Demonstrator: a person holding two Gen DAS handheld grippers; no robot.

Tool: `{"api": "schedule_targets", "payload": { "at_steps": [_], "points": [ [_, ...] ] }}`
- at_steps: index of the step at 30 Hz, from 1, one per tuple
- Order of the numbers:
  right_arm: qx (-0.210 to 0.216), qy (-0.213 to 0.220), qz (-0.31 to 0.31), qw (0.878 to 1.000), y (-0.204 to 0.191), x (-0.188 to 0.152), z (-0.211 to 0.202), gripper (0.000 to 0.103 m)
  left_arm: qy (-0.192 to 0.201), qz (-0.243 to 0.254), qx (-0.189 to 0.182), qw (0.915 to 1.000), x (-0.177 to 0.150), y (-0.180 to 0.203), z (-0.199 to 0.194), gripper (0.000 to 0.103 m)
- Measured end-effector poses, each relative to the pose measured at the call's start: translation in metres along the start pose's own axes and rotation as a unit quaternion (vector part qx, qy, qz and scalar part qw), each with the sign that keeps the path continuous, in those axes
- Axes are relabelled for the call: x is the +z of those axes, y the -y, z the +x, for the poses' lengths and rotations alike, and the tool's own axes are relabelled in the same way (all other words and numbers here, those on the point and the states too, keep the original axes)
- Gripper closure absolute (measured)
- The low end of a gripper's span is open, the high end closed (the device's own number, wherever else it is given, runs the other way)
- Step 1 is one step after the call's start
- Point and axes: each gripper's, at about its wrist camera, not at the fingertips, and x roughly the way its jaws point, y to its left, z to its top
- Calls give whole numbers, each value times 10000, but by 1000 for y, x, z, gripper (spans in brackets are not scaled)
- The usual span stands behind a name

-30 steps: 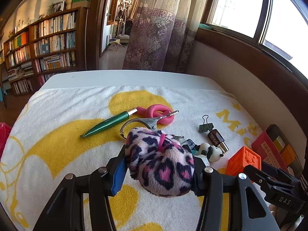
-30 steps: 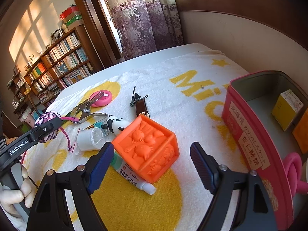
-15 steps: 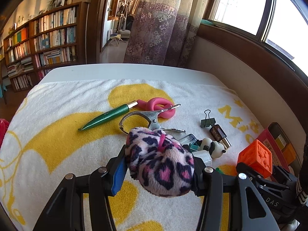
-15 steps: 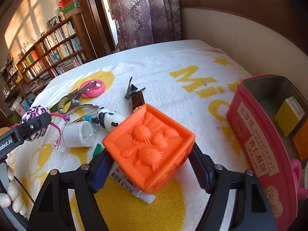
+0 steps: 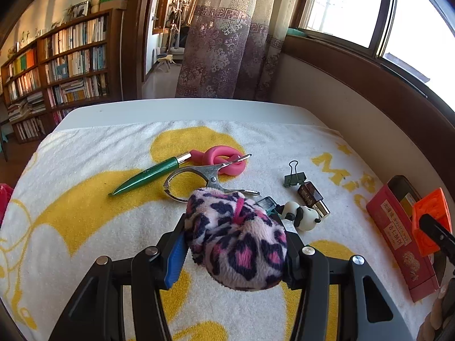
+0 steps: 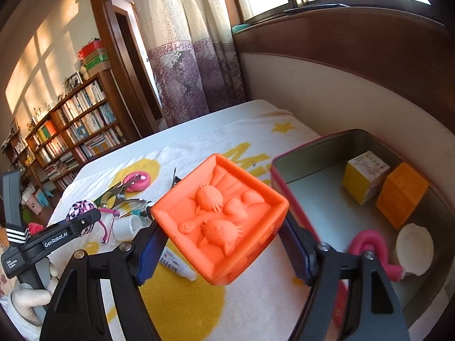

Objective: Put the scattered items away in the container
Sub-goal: 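Carry the orange cube into the tin and open the right gripper while the left carries the plush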

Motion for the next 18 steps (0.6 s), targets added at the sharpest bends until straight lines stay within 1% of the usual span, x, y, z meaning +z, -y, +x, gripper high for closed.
{"api": "schedule_targets", "payload": {
  "at_steps": [3, 9, 14, 18],
  "points": [
    [-298, 188, 196, 9992, 25, 10, -11, 24, 11, 32, -32, 10000, 0, 5, -3, 48],
    [-644, 268, 487, 9964, 61, 31, -12, 23, 69, 63, -139, 9999, -2, 16, -14, 48],
    [-811, 325, 658, 9940, 81, 37, -12, 21, 97, 51, -189, 9998, -3, 22, -18, 48],
    [-807, 343, 807, 9929, 94, 30, -17, 21, 73, 60, -209, 9997, -3, 29, -18, 48]
  ]
}}
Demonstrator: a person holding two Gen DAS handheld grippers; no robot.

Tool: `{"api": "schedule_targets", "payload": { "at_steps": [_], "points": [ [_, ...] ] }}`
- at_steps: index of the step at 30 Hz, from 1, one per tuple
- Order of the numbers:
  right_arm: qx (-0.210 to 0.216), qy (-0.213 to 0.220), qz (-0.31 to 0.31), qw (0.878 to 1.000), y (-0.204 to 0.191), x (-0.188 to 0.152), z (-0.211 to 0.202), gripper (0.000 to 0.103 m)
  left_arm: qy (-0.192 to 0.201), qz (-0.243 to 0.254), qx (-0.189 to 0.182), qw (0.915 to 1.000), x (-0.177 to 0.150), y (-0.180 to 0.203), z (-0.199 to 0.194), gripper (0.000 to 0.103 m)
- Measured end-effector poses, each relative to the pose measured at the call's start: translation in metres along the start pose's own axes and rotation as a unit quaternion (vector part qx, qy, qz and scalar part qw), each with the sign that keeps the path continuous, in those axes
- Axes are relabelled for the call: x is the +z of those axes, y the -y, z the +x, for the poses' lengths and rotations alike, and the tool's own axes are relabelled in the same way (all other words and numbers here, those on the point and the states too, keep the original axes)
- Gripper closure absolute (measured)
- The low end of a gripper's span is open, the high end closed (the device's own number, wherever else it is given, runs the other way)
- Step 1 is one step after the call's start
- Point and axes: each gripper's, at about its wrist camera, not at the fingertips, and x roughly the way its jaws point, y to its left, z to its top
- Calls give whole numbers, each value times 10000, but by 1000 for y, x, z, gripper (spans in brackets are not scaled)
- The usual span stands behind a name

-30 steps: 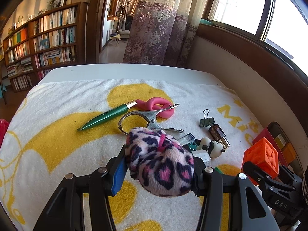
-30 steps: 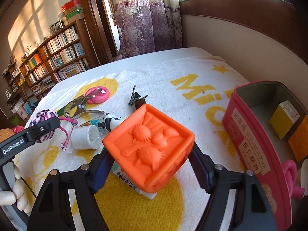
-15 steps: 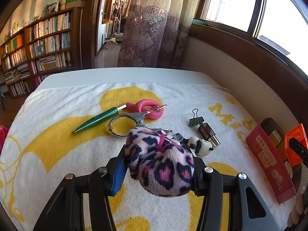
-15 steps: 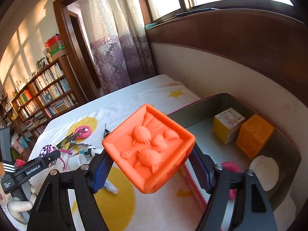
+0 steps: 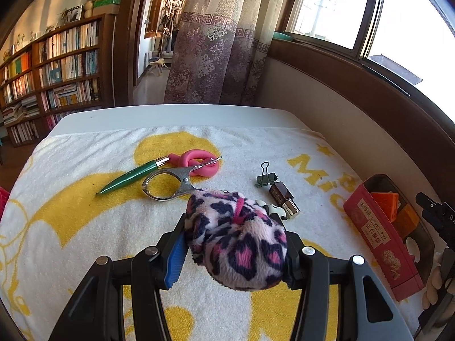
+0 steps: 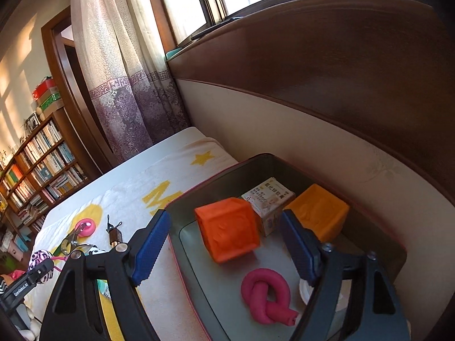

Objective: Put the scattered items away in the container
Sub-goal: 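Lower the leopard plush into the tin and open the left gripper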

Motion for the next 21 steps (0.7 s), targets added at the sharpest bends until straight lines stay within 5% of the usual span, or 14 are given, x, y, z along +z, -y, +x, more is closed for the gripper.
{"api": "schedule_targets", "payload": {
  "at_steps": [9, 21],
  "points": [
    [-94, 142, 103, 9998, 32, -21, -17, 21, -109, 275, -212, 9993, 1, 46, 3, 48],
    [174, 573, 533, 9968, 73, -23, -49, 21, -247, 1313, -912, 9868, 5, 181, 15, 48]
  ]
}}
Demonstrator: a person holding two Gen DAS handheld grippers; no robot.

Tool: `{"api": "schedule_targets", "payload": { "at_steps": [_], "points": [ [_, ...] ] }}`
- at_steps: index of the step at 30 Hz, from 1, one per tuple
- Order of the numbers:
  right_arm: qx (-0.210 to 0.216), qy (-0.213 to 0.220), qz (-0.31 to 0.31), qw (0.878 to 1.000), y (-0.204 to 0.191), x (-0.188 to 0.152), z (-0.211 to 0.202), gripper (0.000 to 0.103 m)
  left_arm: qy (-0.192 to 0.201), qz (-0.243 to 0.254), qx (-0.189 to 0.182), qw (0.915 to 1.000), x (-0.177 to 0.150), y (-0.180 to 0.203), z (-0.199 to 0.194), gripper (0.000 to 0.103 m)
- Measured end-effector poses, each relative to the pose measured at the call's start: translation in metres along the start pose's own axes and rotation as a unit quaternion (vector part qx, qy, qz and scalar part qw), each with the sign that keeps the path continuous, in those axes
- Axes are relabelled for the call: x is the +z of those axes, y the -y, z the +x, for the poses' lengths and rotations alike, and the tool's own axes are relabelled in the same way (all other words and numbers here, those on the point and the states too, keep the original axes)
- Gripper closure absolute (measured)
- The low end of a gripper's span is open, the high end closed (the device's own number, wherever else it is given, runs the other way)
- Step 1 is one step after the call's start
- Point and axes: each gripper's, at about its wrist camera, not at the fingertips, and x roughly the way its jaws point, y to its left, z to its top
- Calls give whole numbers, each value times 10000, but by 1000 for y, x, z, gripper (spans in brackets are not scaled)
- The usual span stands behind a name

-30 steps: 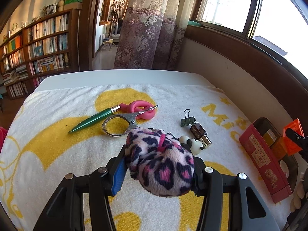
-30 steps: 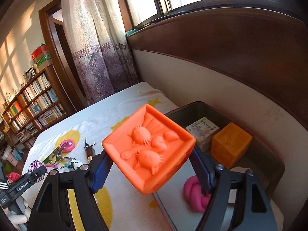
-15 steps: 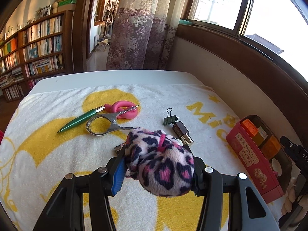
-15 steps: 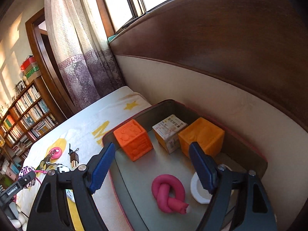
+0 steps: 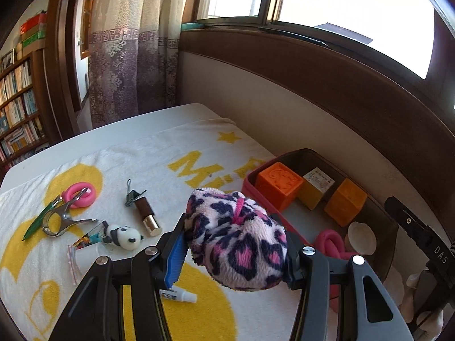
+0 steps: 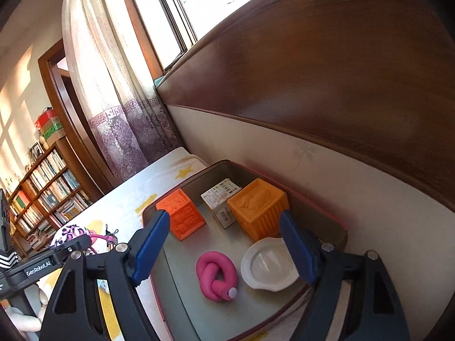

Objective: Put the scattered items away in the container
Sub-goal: 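Lower the leopard plush into the tin and open the left gripper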

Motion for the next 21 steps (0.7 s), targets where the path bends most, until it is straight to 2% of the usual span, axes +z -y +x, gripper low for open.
{"api": "schedule_targets", "payload": {
  "at_steps": [8, 9, 10, 12, 15, 17, 21],
  "points": [
    [16, 92, 245, 9997, 20, 4, -5, 21, 148, 429, -570, 9973, 32, 66, 2, 47],
    [12, 91, 269, 9996, 21, 4, -4, 21, 186, 441, -631, 9969, 36, 72, 2, 45],
    [8, 90, 292, 9995, 23, 4, -3, 21, 210, 431, -707, 9963, 39, 77, 2, 37],
    [1, 88, 317, 9995, 24, 4, -3, 21, 237, 383, -874, 9952, 46, 83, 3, 33],
    [0, 62, 303, 9995, 23, 3, -2, 21, 173, 371, -852, 9955, 50, 86, 10, 32],
    [7, 57, 286, 9996, 22, 2, -2, 21, 68, 300, -853, 9959, 49, 82, 14, 25],
    [11, 79, 263, 9996, 18, 2, -3, 21, 25, 90, -697, 9975, 41, 64, 14, 25]
  ]
}}
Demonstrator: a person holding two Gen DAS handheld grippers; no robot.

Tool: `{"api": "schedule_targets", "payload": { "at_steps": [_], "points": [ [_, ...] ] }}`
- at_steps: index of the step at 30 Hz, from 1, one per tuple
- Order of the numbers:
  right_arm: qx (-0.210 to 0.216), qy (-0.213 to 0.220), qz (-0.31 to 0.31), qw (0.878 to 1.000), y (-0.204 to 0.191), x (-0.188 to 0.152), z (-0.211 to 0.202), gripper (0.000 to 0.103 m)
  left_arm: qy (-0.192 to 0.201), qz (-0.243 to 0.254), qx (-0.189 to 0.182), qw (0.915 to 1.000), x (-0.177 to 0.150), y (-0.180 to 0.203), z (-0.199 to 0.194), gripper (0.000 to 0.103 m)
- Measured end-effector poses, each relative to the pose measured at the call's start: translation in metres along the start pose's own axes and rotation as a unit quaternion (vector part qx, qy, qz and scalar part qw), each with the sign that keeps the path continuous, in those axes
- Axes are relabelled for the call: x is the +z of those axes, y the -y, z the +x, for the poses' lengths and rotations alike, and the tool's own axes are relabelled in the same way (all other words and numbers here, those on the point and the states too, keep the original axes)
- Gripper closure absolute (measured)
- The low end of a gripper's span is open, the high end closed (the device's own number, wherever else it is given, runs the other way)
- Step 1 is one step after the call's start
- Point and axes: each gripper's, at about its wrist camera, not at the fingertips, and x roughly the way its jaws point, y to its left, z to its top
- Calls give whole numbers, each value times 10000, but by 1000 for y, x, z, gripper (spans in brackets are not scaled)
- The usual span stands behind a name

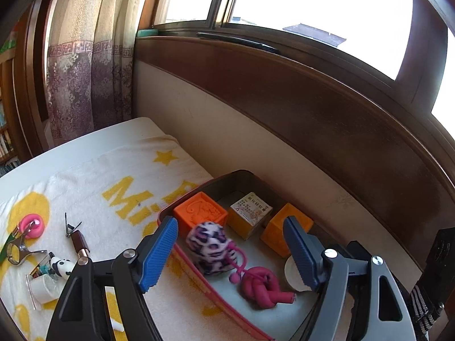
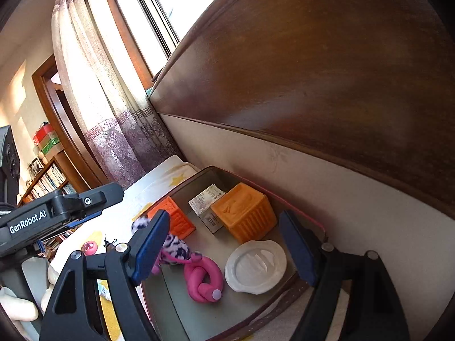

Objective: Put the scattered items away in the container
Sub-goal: 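Lower the leopard plush into the tin and open the left gripper, then move both grippers away from the tin back over the remaining items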

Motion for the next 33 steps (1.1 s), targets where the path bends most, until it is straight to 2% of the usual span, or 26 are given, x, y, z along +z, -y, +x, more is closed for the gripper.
{"api": "schedule_targets", "payload": {
  "at_steps": [10, 19, 23, 28, 33],
  "points": [
    [281, -4, -245, 9993, -30, -8, -9, 21, 72, -716, 497, 9962, -23, -74, -33, 25],
    [806, -250, -872, 9926, -89, -30, -9, 21, 273, -1431, 1237, 9816, -51, -158, -76, 25],
    [1065, -412, -1220, 9859, -118, -44, -4, 21, 240, -1752, 1395, 9743, -69, -191, -87, 25],
    [1423, -825, -1544, 9742, -147, -62, 12, 21, 111, -2063, 1445, 9677, -90, -217, -87, 25],
    [1557, -1258, -2157, 9557, -177, -85, 37, 21, 9, -2197, 1546, 9632, -103, -234, -85, 25]
  ]
}}
